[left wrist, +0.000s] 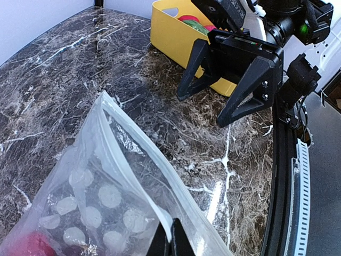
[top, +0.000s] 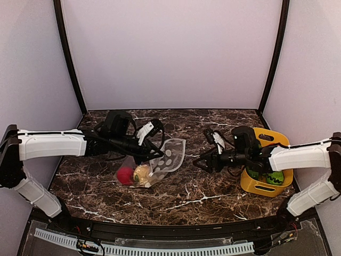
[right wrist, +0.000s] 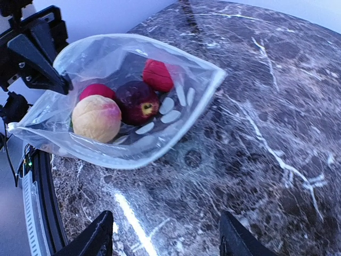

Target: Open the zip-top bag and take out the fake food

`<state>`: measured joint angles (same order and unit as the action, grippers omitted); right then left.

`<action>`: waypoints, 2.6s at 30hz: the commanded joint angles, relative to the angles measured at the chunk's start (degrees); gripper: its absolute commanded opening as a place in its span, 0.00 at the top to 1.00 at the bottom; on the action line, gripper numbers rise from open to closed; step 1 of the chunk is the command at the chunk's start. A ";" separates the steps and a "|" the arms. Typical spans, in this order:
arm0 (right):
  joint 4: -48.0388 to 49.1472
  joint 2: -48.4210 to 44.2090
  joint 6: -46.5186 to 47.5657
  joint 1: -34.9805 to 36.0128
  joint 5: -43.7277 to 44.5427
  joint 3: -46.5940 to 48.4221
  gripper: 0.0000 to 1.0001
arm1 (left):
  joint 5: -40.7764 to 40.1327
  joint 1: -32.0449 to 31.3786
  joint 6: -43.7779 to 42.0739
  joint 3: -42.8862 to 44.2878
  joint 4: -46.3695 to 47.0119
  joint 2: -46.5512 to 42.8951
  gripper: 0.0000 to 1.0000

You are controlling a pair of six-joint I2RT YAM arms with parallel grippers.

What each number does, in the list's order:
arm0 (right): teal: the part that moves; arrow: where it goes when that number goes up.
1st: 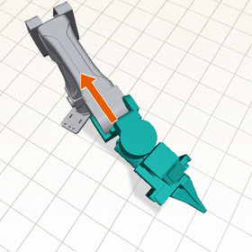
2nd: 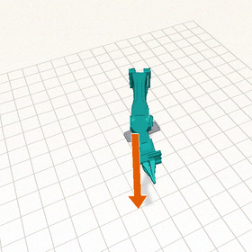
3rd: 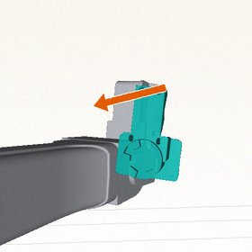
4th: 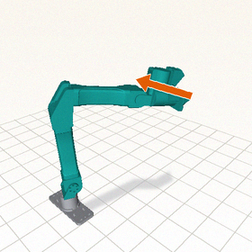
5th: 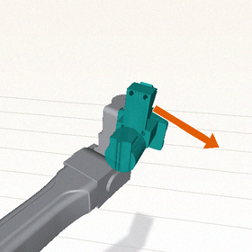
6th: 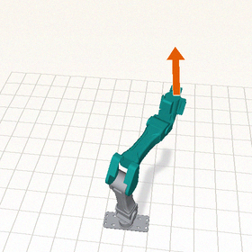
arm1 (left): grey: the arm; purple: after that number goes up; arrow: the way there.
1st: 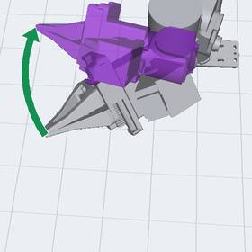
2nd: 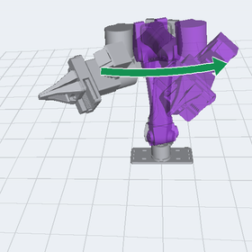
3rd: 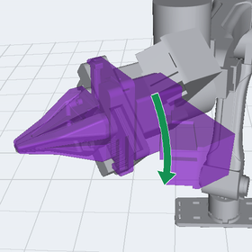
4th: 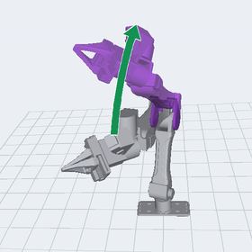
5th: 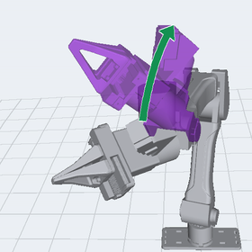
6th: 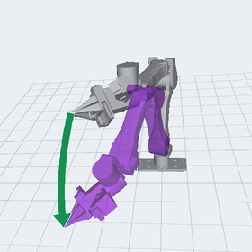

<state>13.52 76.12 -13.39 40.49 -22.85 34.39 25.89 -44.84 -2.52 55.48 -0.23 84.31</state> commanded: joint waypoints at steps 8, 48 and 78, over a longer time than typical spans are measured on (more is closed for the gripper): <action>17.37 15.42 2.70 9.26 -2.16 9.13 0.45 | 4.32 -0.89 -1.23 -1.49 -1.63 0.30 0.99; 42.59 48.68 6.14 18.55 -8.45 24.56 0.13 | 4.11 0.22 9.35 -12.64 15.32 -4.62 0.99; 63.71 45.63 -5.49 14.35 -4.30 5.15 0.18 | 1.71 -6.68 7.74 -5.32 15.58 5.35 0.99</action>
<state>72.97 122.98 -18.94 54.22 -25.87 39.88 26.39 -51.64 3.29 52.27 8.88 95.55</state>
